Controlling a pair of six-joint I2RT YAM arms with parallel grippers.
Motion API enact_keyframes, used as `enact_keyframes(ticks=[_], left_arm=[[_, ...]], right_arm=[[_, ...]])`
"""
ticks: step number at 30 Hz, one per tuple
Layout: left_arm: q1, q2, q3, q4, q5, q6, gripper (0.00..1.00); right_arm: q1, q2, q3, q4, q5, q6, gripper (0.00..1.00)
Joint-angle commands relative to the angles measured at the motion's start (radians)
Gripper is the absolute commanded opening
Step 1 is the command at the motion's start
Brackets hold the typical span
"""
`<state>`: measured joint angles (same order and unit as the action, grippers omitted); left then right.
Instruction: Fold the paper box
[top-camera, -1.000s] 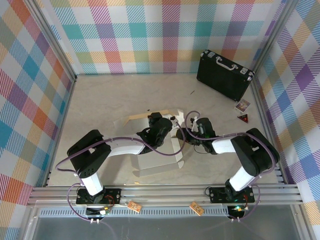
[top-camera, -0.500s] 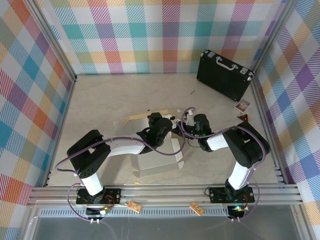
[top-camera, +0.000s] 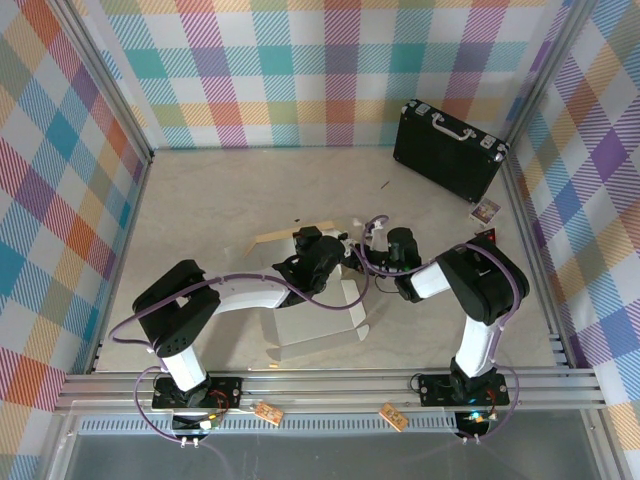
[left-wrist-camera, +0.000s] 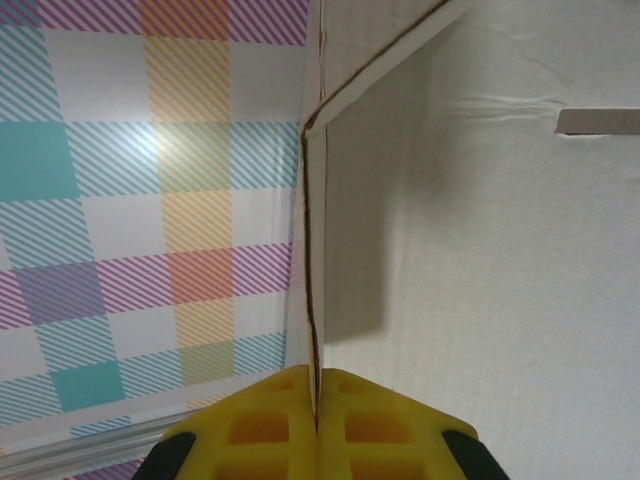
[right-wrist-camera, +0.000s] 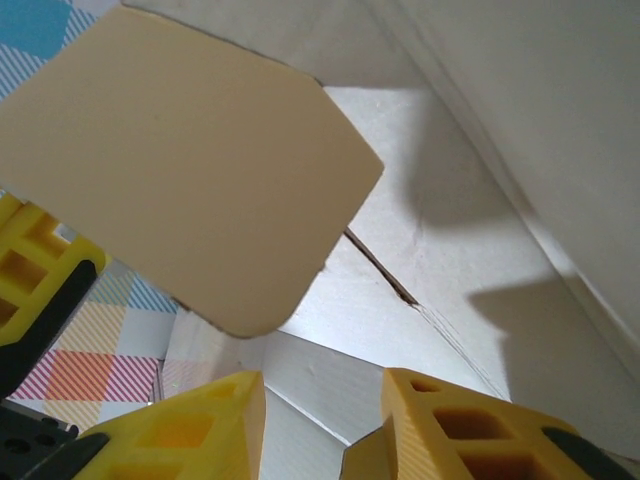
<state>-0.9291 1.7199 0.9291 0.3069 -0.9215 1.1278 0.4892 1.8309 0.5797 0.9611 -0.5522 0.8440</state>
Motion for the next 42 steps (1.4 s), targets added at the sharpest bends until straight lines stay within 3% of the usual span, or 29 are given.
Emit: enact_keyframes(ticks=[1,3,6,9,14,18,22,26,32,37,42], left_arm=[[-0.02,0.011,0.036,-0.038,0.018,-0.013,0.0],[-0.022,0.038,0.022,0.016,-0.005,0.044,0.0],[-0.022,0.045,-0.008,0.081,0.015,0.062,0.0],[-0.022,0.076,0.015,0.092,0.006,0.052,0.0],[-0.022,0.109,0.005,0.258,-0.013,0.132,0.0],[-0.022,0.092,-0.019,0.312,-0.013,0.154,0.0],[-0.024,0.07,-0.034,0.337,-0.01,0.169,0.0],[-0.025,0.045,-0.042,0.33,-0.001,0.169,0.0],[-0.035,0.023,-0.046,0.312,0.007,0.17,0.0],[-0.045,0.001,-0.054,0.298,0.012,0.171,0.0],[-0.06,-0.015,-0.068,0.288,0.022,0.167,0.0]], right_arm=[[-0.012,-0.107,0.035,-0.253,-0.016,-0.109,0.36],[-0.023,-0.242,0.07,-0.586,0.093,-0.245,0.37],[-0.034,-0.417,0.103,-0.866,0.202,-0.42,0.45],[-0.059,-0.538,0.103,-0.978,0.214,-0.524,0.49],[-0.113,-0.661,0.088,-1.073,0.26,-0.604,0.49],[-0.17,-0.716,0.062,-1.026,0.253,-0.637,0.5],[-0.204,-0.673,0.11,-1.027,0.184,-0.756,0.58],[-0.225,-0.533,0.214,-1.116,0.116,-0.887,0.71],[-0.225,-0.405,0.228,-0.997,-0.036,-1.023,0.76],[-0.225,-0.318,0.28,-0.937,-0.007,-1.082,0.73],[-0.225,-0.245,0.329,-0.867,-0.06,-1.093,0.57]])
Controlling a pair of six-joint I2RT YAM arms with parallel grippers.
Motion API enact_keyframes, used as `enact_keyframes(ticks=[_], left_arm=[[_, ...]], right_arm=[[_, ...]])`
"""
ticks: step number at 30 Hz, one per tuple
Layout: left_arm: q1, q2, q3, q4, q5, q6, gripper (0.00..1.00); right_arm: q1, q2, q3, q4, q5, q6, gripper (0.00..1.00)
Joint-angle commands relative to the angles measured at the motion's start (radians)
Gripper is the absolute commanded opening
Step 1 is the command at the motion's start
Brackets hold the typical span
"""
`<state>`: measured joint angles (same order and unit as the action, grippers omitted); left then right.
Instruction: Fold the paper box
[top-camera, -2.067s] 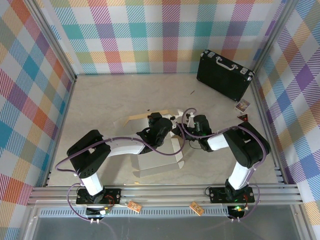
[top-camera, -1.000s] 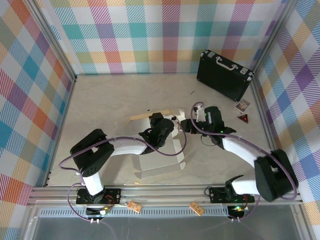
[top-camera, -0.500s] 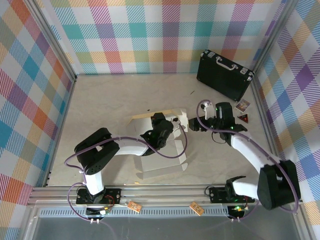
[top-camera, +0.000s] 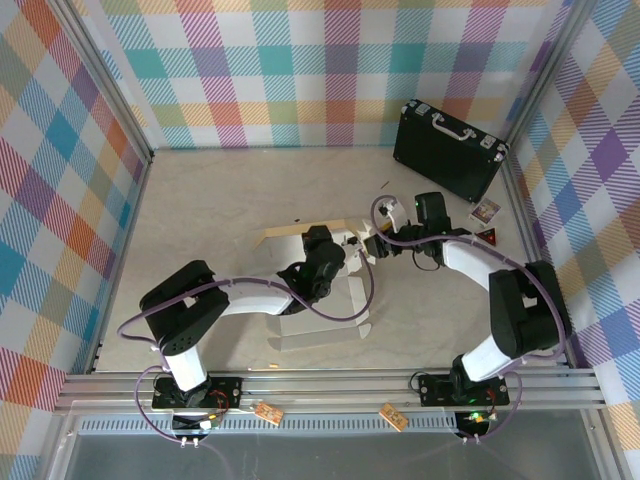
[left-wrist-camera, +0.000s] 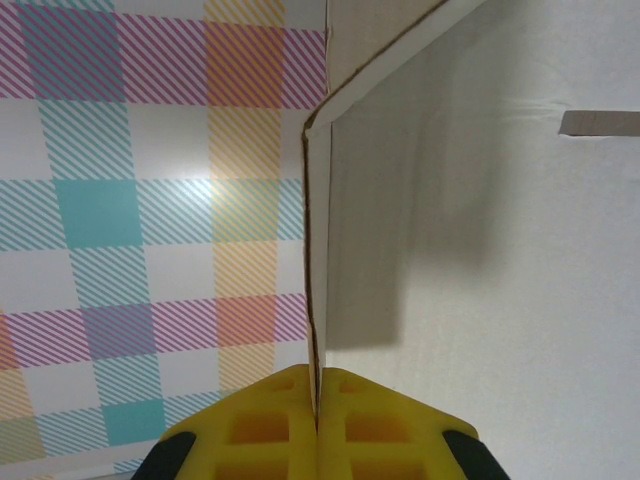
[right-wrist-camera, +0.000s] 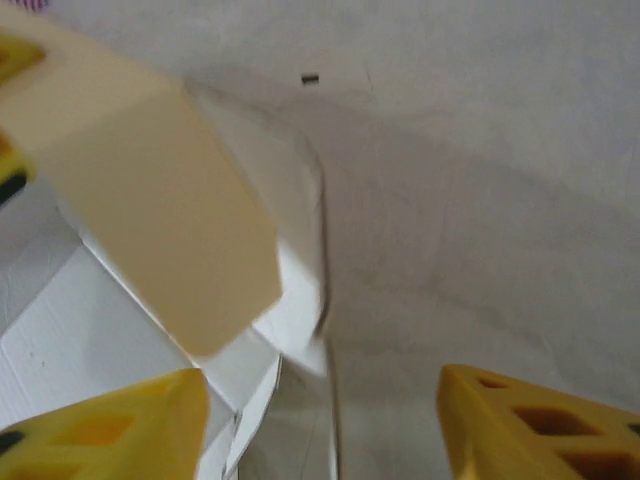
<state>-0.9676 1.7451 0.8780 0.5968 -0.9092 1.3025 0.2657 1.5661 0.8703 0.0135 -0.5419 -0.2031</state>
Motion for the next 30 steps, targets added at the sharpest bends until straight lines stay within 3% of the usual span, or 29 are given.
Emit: enact_keyframes(ticks=[1,4,6,9,10,12,14,16,19,23,26,30], left_arm=[[-0.024,-0.043,-0.019,0.001,0.01,-0.005,0.0],[-0.031,-0.05,-0.018,0.017,0.006,-0.008,0.0],[-0.034,-0.052,-0.008,0.003,-0.001,-0.015,0.0],[-0.04,-0.061,0.006,-0.002,-0.013,-0.033,0.0],[-0.041,-0.065,0.012,-0.004,-0.024,-0.04,0.05],[-0.044,-0.086,0.023,-0.023,-0.048,-0.079,0.45],[-0.046,-0.134,0.031,-0.076,-0.071,-0.154,0.64],[-0.045,-0.209,0.056,-0.226,-0.097,-0.331,0.75],[-0.037,-0.365,0.107,-0.615,-0.053,-0.761,0.91],[0.034,-0.584,0.075,-0.981,0.039,-1.343,0.96],[0.145,-0.714,-0.025,-1.121,0.207,-1.656,0.98],[0.279,-0.797,-0.198,-1.157,0.444,-1.891,0.97]], right_arm=[[-0.002,0.028,0.043,0.087,-0.077,-0.048,0.54],[-0.002,0.04,0.046,0.116,-0.086,-0.052,0.39],[-0.002,0.034,0.03,0.148,-0.093,-0.049,0.12],[-0.002,0.012,-0.013,0.226,-0.068,-0.027,0.05],[-0.002,0.002,-0.032,0.255,-0.056,-0.03,0.03],[-0.002,-0.015,-0.054,0.286,-0.025,-0.047,0.0],[-0.002,-0.018,-0.057,0.285,-0.015,-0.065,0.0],[-0.003,-0.021,-0.058,0.283,-0.021,-0.085,0.0],[-0.003,-0.021,-0.072,0.312,-0.016,-0.083,0.0],[-0.003,-0.024,-0.093,0.351,0.001,-0.078,0.0],[-0.003,-0.033,-0.109,0.376,0.014,-0.071,0.0],[-0.004,-0.044,-0.125,0.397,0.02,-0.063,0.0]])
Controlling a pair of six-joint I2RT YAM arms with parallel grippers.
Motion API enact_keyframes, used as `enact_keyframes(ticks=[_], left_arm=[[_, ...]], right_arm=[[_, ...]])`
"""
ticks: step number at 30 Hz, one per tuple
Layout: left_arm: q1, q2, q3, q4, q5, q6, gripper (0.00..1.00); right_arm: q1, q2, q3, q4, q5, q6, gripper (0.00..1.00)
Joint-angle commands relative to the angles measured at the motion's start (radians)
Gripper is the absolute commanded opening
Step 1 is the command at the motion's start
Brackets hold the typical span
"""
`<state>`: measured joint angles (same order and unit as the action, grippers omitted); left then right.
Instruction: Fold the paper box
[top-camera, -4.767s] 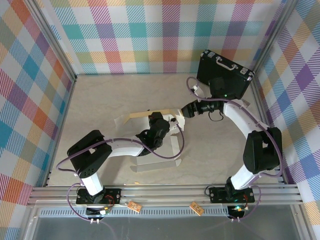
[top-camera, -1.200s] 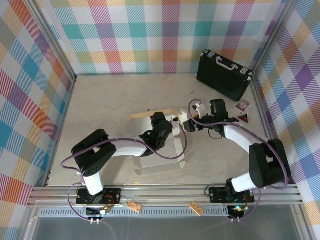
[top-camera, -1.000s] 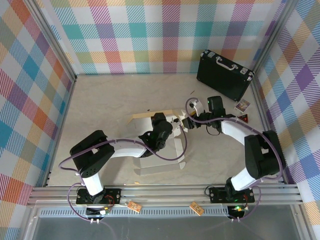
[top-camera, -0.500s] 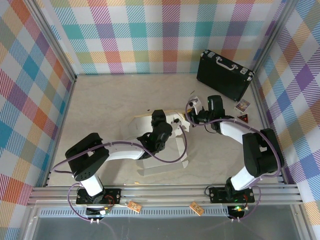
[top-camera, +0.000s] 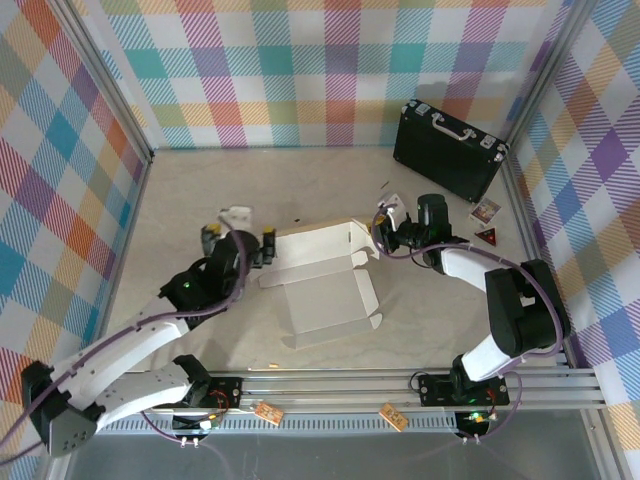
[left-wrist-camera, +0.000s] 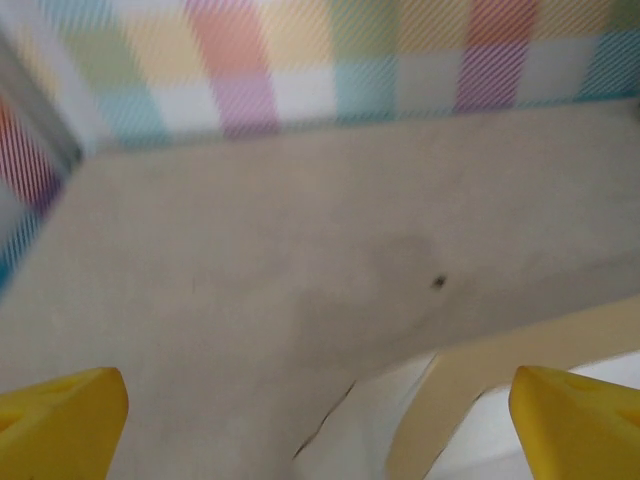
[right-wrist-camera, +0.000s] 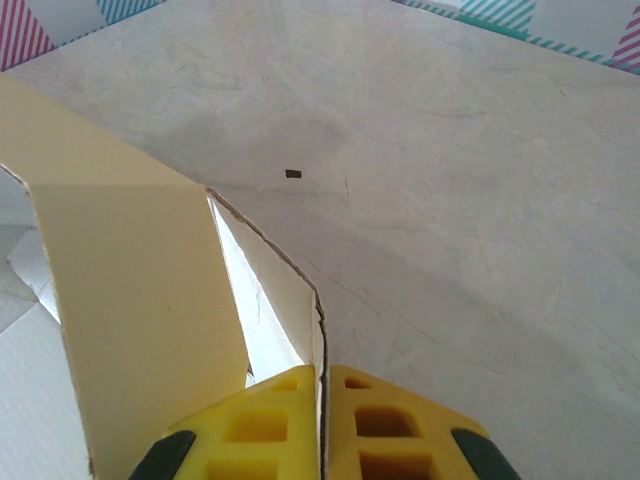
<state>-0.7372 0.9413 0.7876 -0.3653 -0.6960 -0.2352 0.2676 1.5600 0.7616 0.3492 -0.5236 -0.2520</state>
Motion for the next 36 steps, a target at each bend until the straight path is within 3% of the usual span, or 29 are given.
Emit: enact_keyframes(ticks=[1,9,16,26,36], left_arm=[[0.062,0.005,-0.137,-0.194,0.264,-0.38,0.96],[0.069,0.055,-0.233,-0.163,0.418,-0.48,0.95],[0.072,0.251,-0.189,0.003,0.552,-0.471,0.95],[0.119,0.394,-0.122,0.153,0.553,-0.382,0.95],[0.237,0.509,-0.073,0.258,0.633,-0.261,0.89]], right_arm=[[-0.007,-0.039,-0.018,0.063,0.004,-0.01,0.0],[-0.007,-0.049,-0.02,0.051,0.034,0.024,0.0],[-0.005,-0.066,-0.03,0.036,0.036,0.031,0.0],[-0.006,-0.067,-0.023,0.014,0.036,0.036,0.0],[-0.005,-0.066,0.0,-0.043,0.039,0.045,0.0]])
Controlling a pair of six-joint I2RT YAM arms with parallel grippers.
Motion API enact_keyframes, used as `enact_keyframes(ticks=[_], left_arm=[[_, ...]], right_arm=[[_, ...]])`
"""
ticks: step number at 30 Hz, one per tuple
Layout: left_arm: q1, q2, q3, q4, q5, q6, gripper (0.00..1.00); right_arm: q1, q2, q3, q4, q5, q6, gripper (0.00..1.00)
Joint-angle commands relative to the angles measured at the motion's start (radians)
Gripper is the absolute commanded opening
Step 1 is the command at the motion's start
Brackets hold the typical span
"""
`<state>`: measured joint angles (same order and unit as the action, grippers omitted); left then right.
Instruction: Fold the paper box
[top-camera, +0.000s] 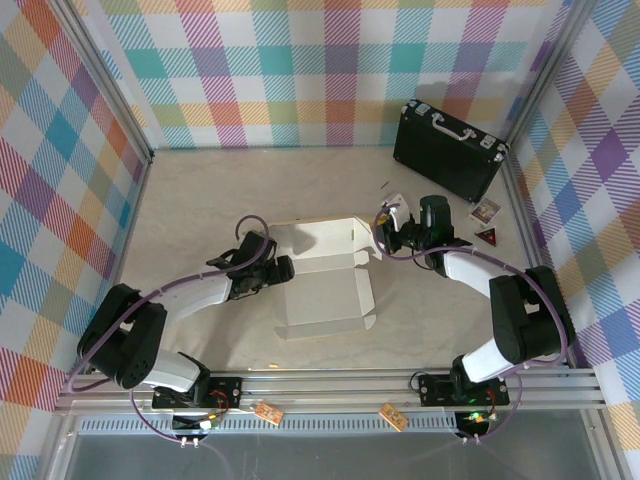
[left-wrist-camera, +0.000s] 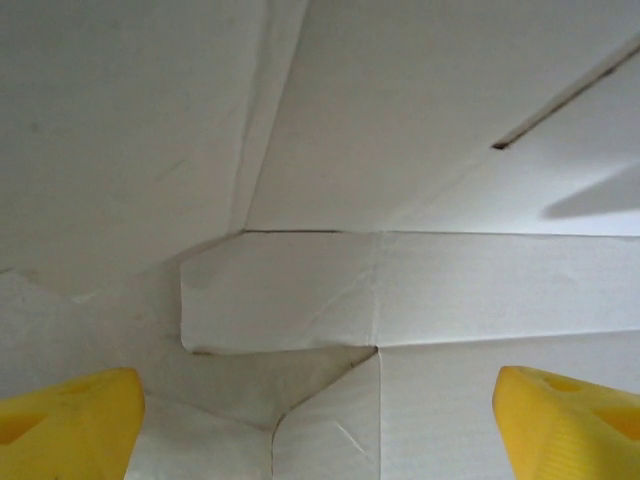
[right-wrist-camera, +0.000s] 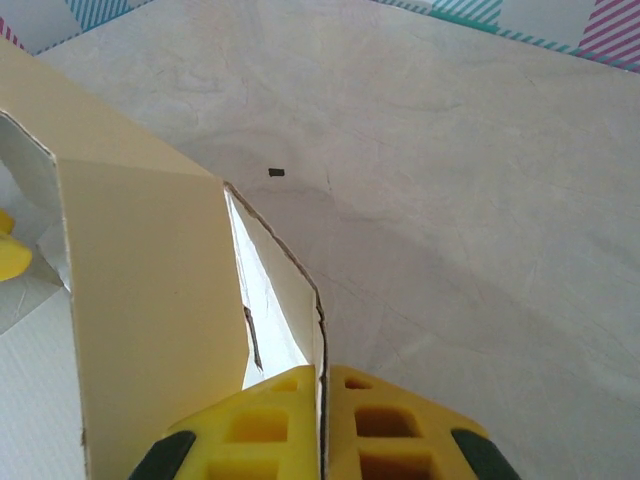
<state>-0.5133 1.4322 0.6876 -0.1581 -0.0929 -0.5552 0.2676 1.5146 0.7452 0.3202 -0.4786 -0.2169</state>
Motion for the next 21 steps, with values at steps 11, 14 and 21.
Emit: enact_keyframes(ticks=[11,14,21], left_arm=[[0.034,0.127,0.071,0.076,-0.02,0.095,0.89],[0.036,0.144,0.075,0.079,-0.019,0.096,0.89],[0.038,0.143,0.067,0.125,0.064,0.075,0.87]], right_arm=[[-0.005,-0.002,0.053,-0.079,-0.017,0.011,0.0],[-0.006,-0.002,0.055,-0.085,-0.02,0.011,0.0],[-0.006,0.001,0.06,-0.092,-0.02,0.011,0.0]])
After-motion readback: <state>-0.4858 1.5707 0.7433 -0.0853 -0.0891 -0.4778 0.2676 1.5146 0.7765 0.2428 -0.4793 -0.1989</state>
